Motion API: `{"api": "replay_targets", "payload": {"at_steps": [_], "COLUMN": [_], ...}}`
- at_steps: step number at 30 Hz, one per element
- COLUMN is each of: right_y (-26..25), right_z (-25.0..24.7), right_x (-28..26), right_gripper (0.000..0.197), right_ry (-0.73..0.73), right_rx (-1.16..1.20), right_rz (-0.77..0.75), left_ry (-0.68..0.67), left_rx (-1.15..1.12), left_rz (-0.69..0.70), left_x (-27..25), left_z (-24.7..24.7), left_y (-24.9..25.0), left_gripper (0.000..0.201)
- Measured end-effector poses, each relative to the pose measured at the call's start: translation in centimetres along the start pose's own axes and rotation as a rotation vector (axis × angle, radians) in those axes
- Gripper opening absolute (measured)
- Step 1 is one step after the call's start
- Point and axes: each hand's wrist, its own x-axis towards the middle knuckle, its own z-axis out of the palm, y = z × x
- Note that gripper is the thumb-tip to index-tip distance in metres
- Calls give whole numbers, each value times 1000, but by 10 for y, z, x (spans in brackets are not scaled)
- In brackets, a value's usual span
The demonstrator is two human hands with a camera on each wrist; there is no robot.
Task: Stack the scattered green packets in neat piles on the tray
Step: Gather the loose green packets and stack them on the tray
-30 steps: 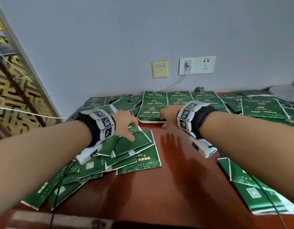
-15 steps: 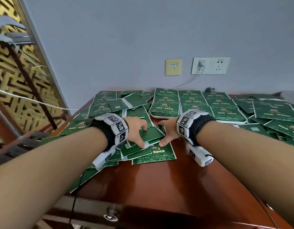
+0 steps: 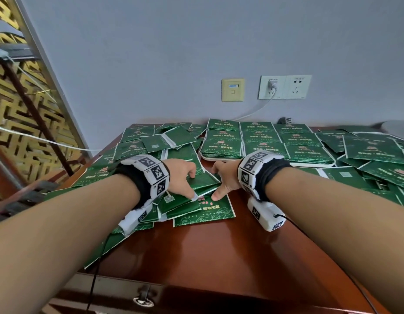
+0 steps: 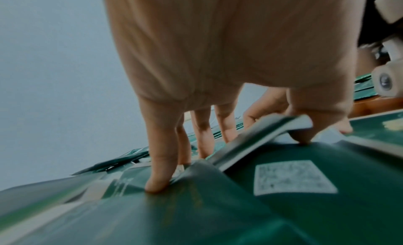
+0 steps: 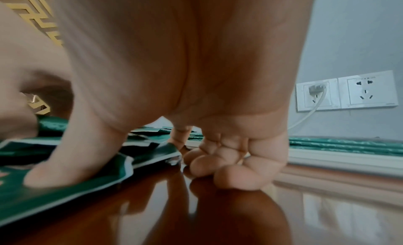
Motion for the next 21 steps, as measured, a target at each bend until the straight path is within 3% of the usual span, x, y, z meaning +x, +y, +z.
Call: {"api": "replay_targets", "payload": {"at_steps": [6, 10, 16, 21], "right_y": [-4, -9, 33, 78], "right_z": [-1, -6, -19, -24], "right_x": [-15, -22, -43, -58], "right_gripper": [81, 80, 89, 43], "right_ry": [70, 16, 81, 153], "right_rx": [137, 211, 188, 214], "right_rz": [-27, 26, 25, 70], "left_ry": [5, 17, 206, 360], "left_rx": [-23, 42, 68, 16], "left_rz": [-39, -34, 3, 75], "left_x": [-4, -8, -8, 4], "left_z": [-6, -16, -20, -24], "left_y": [5, 9, 14, 34], "left_gripper": [45, 42, 33, 19]}}
